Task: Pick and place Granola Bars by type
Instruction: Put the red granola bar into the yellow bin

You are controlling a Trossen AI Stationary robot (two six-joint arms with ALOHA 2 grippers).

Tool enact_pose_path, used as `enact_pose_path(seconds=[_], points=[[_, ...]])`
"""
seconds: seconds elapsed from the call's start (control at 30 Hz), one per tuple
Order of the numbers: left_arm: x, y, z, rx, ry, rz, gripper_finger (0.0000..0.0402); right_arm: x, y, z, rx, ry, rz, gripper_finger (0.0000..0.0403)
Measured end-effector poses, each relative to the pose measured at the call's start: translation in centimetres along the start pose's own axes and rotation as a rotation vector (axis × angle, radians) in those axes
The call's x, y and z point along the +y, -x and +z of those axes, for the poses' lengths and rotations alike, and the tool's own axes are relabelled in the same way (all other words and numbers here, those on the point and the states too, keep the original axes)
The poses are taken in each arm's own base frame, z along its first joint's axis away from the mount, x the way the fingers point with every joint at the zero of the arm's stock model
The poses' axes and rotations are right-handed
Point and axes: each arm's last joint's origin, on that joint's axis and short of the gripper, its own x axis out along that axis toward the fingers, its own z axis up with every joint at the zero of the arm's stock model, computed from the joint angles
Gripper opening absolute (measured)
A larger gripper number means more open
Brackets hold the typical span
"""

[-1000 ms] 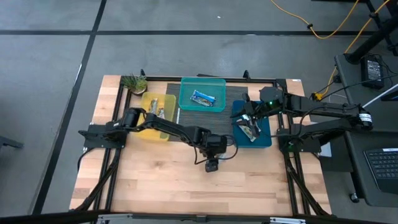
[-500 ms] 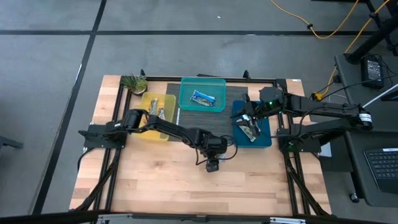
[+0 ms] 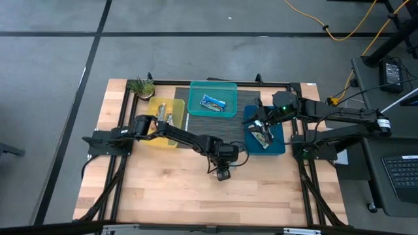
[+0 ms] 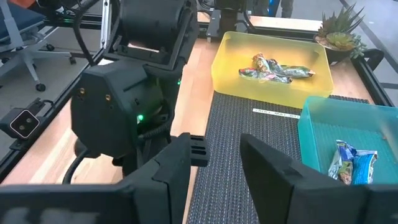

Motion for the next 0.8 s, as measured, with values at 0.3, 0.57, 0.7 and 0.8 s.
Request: enact_pose_path(seconds=[0.3,0.57,0.7,0.8], points=[[-1.5,5.9,2.2,0.177,-0.036,-0.017,0.0015,0.0,0.0,0.0,0.001,0.0,0.0,0.0143],[-3.5,15.2,4.1,0.12,-0.092,0.144,0.0016,0.0,0.0,0.0,0.003,0.0,0.0,0.0143],[-3.3,18.5,3.6,0.011,-0.023,0.169,0.0011,0.0,0.0,-0.1,0.015,-0.003,0.001,0.0143],[-2.8,20.5,3.2,-0.029,0.028,0.236,0.0016,0.0,0.0,-0.3,0.026,-0.006,0.002,0.0143]])
